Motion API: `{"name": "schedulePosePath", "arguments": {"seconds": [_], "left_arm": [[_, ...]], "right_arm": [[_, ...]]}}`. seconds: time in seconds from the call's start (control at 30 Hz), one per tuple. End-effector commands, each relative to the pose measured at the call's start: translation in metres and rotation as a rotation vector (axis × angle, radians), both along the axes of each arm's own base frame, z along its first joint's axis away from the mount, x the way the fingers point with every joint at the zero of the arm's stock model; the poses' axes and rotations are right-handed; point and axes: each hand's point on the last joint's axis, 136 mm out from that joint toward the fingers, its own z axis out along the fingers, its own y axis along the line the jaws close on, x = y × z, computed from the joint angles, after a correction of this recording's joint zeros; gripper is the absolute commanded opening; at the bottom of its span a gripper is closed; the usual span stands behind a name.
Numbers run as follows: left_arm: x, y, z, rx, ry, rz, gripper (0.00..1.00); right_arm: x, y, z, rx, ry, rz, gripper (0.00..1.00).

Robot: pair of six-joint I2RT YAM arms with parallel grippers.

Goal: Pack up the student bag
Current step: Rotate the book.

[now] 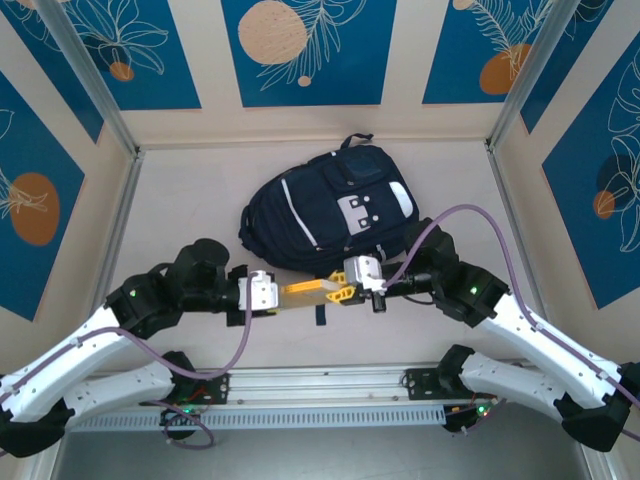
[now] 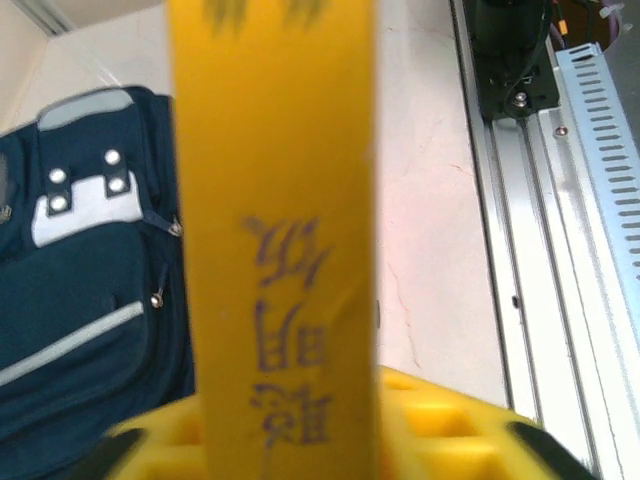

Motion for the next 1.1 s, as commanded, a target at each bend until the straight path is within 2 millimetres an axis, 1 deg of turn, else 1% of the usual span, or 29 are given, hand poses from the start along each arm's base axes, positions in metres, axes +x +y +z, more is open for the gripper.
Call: {"name": "schedulePosePath", "arguments": {"seconds": [0.0, 0.07, 0.13, 0.3, 0.37, 0.47, 0.57, 0.63, 0.7, 0.83, 0.97, 1.07], "left_arm": [[0.001, -0.007, 0.025, -0.122, -0.043, 0.007, 0.46], [0.004, -0.006, 0.029, -0.153, -0.033, 0.040, 0.58], [0.006, -0.006, 0.036, -0.195, -0.014, 0.068, 0.68], [0.005, -0.012, 0.056, -0.365, 0.095, 0.082, 0.80], [0.008, -0.014, 0.060, -0.425, 0.138, 0.091, 0.81], [0.017, -0.015, 0.063, -0.516, 0.224, 0.111, 0.82], [0.023, -0.014, 0.072, -0.603, 0.292, 0.106, 0.82], [0.017, -0.015, 0.078, -0.641, 0.307, 0.055, 0.82], [0.003, -0.017, 0.080, -0.647, 0.320, -0.036, 0.81], [-0.016, -0.018, 0.086, -0.663, 0.340, -0.147, 0.77], [-0.027, -0.016, 0.093, -0.711, 0.349, -0.215, 0.71], [-0.026, -0.019, 0.094, -0.714, 0.370, -0.222, 0.61]], "right_arm": [[0.003, -0.010, 0.012, 0.052, 0.081, -0.048, 0.00], [0.004, -0.021, 0.018, 0.114, 0.105, -0.073, 0.00], [0.000, -0.032, 0.021, 0.160, 0.131, -0.072, 0.00], [-0.004, -0.055, 0.023, 0.260, 0.179, -0.083, 0.00], [-0.007, -0.062, 0.025, 0.302, 0.174, -0.082, 0.00], [-0.013, -0.071, 0.028, 0.355, 0.185, -0.066, 0.00], [-0.020, -0.075, 0.029, 0.379, 0.211, -0.039, 0.00], [-0.023, -0.077, 0.030, 0.396, 0.212, -0.043, 0.00], [-0.024, -0.079, 0.033, 0.431, 0.208, -0.060, 0.00], [-0.019, -0.083, 0.039, 0.495, 0.216, -0.103, 0.00], [-0.009, -0.084, 0.042, 0.561, 0.246, -0.151, 0.00], [0.001, -0.087, 0.043, 0.615, 0.268, -0.193, 0.00]]}}
